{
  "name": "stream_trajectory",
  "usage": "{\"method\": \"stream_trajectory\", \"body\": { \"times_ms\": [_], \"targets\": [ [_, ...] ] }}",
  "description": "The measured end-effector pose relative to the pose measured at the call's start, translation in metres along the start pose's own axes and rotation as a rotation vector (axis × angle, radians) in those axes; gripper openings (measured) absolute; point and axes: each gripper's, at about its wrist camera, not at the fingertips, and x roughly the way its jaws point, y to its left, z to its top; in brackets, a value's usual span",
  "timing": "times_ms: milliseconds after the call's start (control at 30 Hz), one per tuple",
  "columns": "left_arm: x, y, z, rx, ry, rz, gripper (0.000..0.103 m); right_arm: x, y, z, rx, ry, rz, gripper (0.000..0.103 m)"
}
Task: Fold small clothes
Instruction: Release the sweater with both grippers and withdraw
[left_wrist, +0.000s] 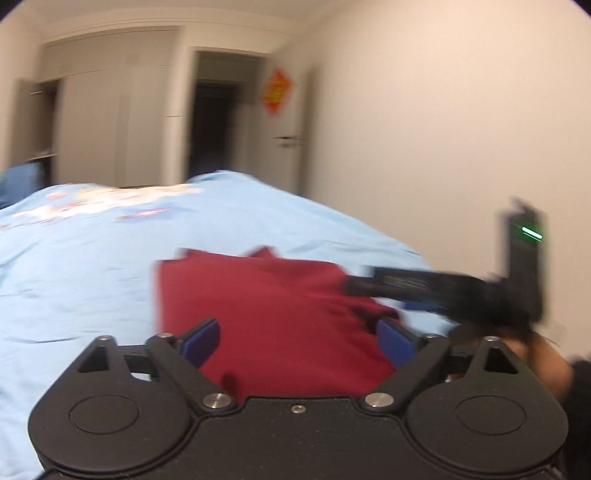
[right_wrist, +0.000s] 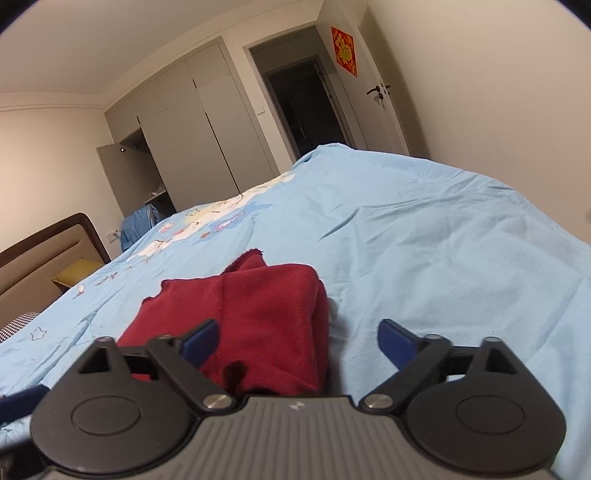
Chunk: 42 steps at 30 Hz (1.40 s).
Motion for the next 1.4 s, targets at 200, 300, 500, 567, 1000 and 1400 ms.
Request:
{"method": "stream_trajectory", "body": {
  "times_ms": [200,300,500,567,1000,1400],
  "targets": [
    [0.011,0.043,0.004,-0.136,0.058,0.195,0.102,0.004,0.018,-0.012,-0.044,0.037,-0.063,0.103],
    [0.020,0.061,-0.001,-0.190,0.155,0.252,0.102,0.008,0.021,-0.024,-0.038,0.076,-0.163,0.103],
    [0.022,0.076,-0.015,-0.287,0.219,0.217,0.102,-0.009,0.016,-0.052,0.023,0.049,-0.195,0.103],
    [0.021,0.078,-0.022,-0.301,0.226,0.211,0.102,-0.018,0.017,-0.062,0.000,0.027,-0.200,0.103],
    [0.017,0.079,-0.033,-0.337,0.237,0.195,0.102,-0.056,0.027,-0.064,-0.040,-0.048,-0.188,0.103],
    [0.016,0.075,-0.033,-0.329,0.248,0.198,0.102,-0.020,0.033,-0.036,-0.068,0.001,-0.021,0.088]
  ]
}}
